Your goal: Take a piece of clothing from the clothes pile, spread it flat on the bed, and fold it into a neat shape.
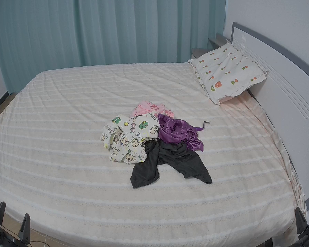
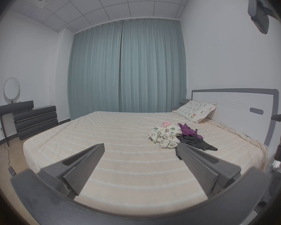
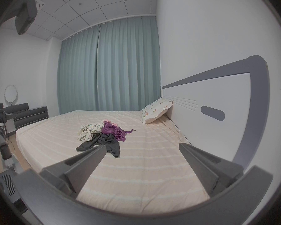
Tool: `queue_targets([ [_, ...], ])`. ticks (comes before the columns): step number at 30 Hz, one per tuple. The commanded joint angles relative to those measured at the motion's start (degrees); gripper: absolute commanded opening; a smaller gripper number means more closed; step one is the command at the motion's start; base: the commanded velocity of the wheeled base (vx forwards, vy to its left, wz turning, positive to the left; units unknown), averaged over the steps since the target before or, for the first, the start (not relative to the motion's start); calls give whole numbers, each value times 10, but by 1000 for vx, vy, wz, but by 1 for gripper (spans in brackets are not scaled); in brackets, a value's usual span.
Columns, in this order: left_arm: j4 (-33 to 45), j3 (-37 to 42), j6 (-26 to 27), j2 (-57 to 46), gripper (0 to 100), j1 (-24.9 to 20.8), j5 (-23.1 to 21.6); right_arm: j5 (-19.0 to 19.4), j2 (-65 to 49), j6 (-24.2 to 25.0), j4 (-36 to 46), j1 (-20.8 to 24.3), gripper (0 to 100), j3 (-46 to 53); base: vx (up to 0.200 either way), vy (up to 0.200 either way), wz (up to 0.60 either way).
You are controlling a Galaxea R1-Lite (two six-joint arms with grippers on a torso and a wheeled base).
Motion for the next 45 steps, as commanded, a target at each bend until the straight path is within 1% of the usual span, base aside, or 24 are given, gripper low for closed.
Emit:
queue_targets([
  [1,0,9,0,-6,100,0,0,0,-10,-1,1,0,100,7,0,0,0],
  [6,0,9,0,-6,100,0,0,0,-10,-3,3,0,100,7,0,0,0],
  [7,0,9,0,-6,100,0,0,13,7,12,-8,4,100,-38,0,0,0],
  [8,0,9,0,-6,100,0,0,22,54,40,-3,4,100,-110,0,0,0],
  [9,0,9,0,-6,100,0,0,24,89,62,3,4,100,-149,0,0,0],
  [10,0,9,0,-6,100,0,0,28,134,84,13,4,100,-178,0,0,0],
  [11,0,9,0,-6,100,0,0,33,180,91,14,4,100,-191,0,0,0],
  [14,0,9,0,-6,100,0,0,63,252,84,12,18,100,-191,0,0,0],
  [15,0,9,0,-6,100,0,0,94,309,85,11,39,100,-187,0,0,0],
  [16,0,9,0,-6,100,0,0,94,309,85,11,39,100,-187,0,0,0],
  [17,0,9,0,-6,100,0,0,118,374,91,3,63,100,-192,0,0,0],
  [20,0,9,0,-6,100,0,0,130,527,126,-60,99,100,-205,0,0,0],
  [22,0,9,0,-6,100,0,0,130,605,143,-114,120,100,-208,0,0,0],
  [25,0,9,0,-6,100,0,0,123,737,166,-228,147,100,-215,0,0,0],
  [29,0,9,0,-6,100,0,0,113,882,193,-335,150,100,-251,0,0,0],
  [30,0,9,0,-6,100,0,0,112,887,193,-338,150,100,-252,0,0,0],
  [31,0,9,0,-6,100,0,0,104,943,206,-360,152,100,-275,0,0,0],
  [33,0,9,0,-6,100,0,0,94,995,216,-372,160,100,-301,0,0,0],
  [34,0,9,0,-6,100,0,0,94,995,216,-372,160,100,-301,0,0,0],
  [35,0,9,0,-6,100,0,0,89,1040,233,-376,167,100,-330,0,0,0],
  [38,0,9,0,-6,100,0,0,88,1078,254,-376,176,100,-362,0,0,0],
  [39,0,9,0,-6,100,0,0,84,1104,271,-376,185,100,-381,0,0,0],
  [41,0,9,0,-6,100,0,0,63,1149,287,-377,200,100,-412,0,0,0],
  [45,0,9,0,-6,100,0,0,30,1210,295,-377,212,100,-455,0,0,0],
])
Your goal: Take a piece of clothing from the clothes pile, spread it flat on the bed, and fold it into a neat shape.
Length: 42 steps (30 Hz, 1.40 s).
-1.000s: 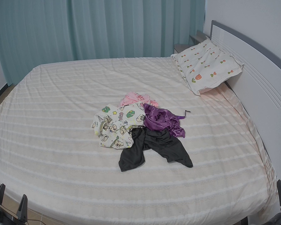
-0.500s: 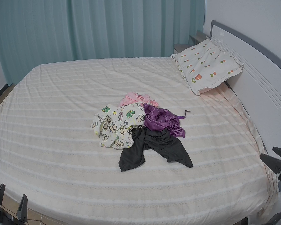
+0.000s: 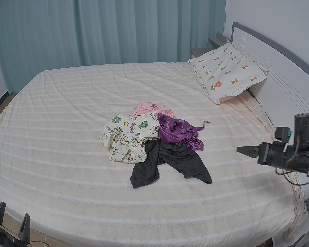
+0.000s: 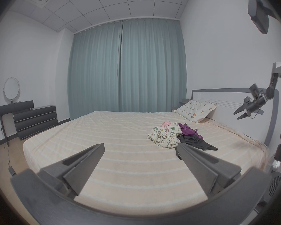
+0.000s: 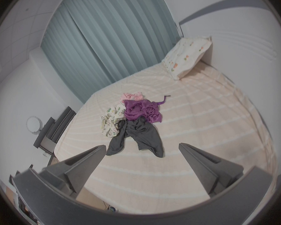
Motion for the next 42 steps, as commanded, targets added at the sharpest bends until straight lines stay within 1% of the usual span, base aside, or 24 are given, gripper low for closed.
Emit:
queue_targets([
  [1,0,9,0,-6,100,0,0,-50,355,82,-86,70,100,-162,0,0,0],
  [6,0,9,0,-6,100,0,0,-56,409,83,-88,76,100,-190,0,0,0],
  [10,0,9,0,-6,100,0,0,-61,450,84,-106,81,100,-203,0,0,0],
  [13,0,9,0,-6,100,0,0,-77,479,83,-115,82,100,-221,0,0,0],
  [18,0,9,0,-6,100,0,0,-87,499,83,-108,78,100,-259,0,0,0],
  [21,0,9,0,-6,100,0,0,-101,514,81,-103,76,100,-282,0,0,0],
  [32,0,9,0,-6,100,0,0,-100,541,79,-70,81,100,-320,0,0,0],
  [34,0,9,0,-6,100,0,0,-99,549,80,-55,84,100,-331,0,0,0],
  [39,0,9,0,-6,100,0,0,-96,555,83,-50,97,100,-343,0,0,0],
  [40,0,9,0,-7,100,0,0,-95,557,83,-48,97,0,-344,0,0,0],
  [42,0,9,2,-7,100,0,-1,-94,558,86,-48,97,0,-344,0,0,0],
])
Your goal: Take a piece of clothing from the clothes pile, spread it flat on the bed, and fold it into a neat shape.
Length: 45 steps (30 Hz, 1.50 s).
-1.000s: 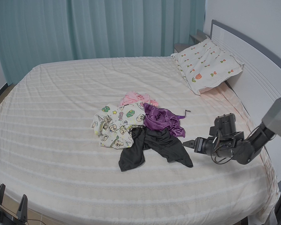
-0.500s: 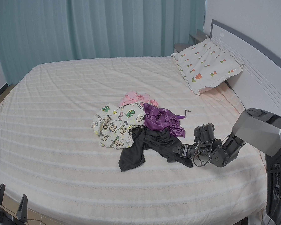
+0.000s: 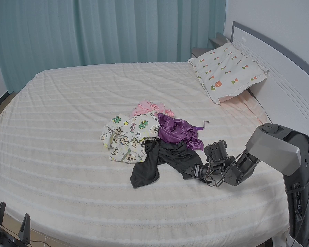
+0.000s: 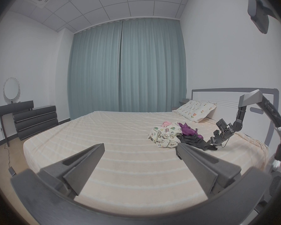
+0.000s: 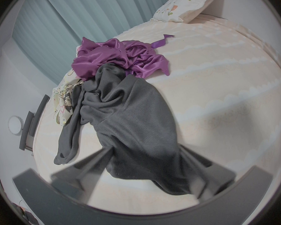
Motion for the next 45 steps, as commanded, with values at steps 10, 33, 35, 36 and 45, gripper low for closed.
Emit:
queue_targets([
  [10,-1,9,-2,-7,100,0,1,2,-61,134,-25,1,0,80,0,0,0],
  [33,-82,-153,15,624,100,-110,-202,55,-106,274,-262,11,0,243,0,0,0],
  [35,-137,-155,7,705,100,-126,-201,55,-110,275,-263,11,0,244,0,0,0],
  [36,-167,-157,-5,742,100,-134,-200,55,-110,275,-264,11,0,245,0,0,0],
  [45,-494,-194,-186,1098,100,-204,-123,55,-105,275,-271,22,0,252,0,0,0],
])
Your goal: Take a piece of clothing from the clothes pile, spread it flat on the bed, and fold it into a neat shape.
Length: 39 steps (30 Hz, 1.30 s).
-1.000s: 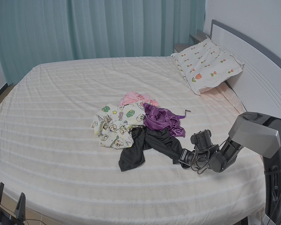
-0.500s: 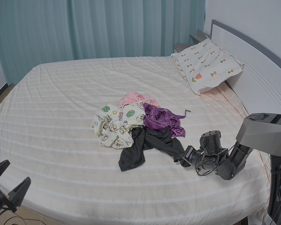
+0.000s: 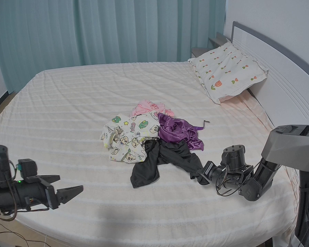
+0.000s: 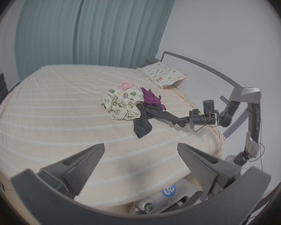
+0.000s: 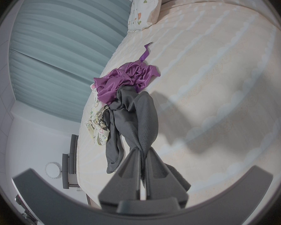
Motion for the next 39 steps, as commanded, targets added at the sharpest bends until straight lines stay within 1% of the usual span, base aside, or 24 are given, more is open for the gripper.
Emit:
queue_targets([
  [1,-298,-47,-150,461,100,-101,77,4,-2,7,-25,11,0,17,0,0,0],
  [2,-313,-64,-168,493,100,-110,102,4,-2,7,-30,12,0,17,0,0,0],
  [3,-313,-64,-168,493,100,-110,102,4,-2,7,-30,12,0,17,0,0,0],
  [4,-328,-103,-192,552,100,-126,142,4,-2,7,-35,12,0,22,0,0,0],
  [6,-328,-141,-207,591,100,-133,167,4,-2,7,-35,12,0,22,0,0,0],
  [9,-327,-192,-226,647,100,-146,177,4,0,7,-35,12,0,22,0,0,0],
  [13,-325,-245,-232,689,100,-160,179,3,5,5,-36,12,0,19,0,0,0],
  [15,-317,-299,-238,719,100,-168,192,3,7,4,-36,12,0,18,0,0,0],
  [18,-282,-355,-249,748,100,-182,222,3,7,3,-36,13,0,18,0,0,0],
  [19,-277,-361,-252,749,100,-184,223,3,7,3,-36,13,0,18,0,0,0],
  [20,-258,-388,-268,755,100,-191,228,3,7,3,-36,12,0,17,0,0,0],
  [22,-245,-413,-277,757,100,-197,231,3,7,3,-36,13,0,17,0,0,0],
  [24,-201,-456,-282,765,100,-207,248,3,7,3,-36,13,0,17,0,0,0],
  [27,-172,-482,-286,770,100,-214,262,3,7,3,-36,13,0,17,0,0,0],
  [29,-168,-485,-294,770,100,-216,264,3,7,3,-36,13,0,17,0,0,0],
  [39,-163,-488,-294,770,100,-218,272,2,6,2,-44,18,0,17,0,0,0],
])
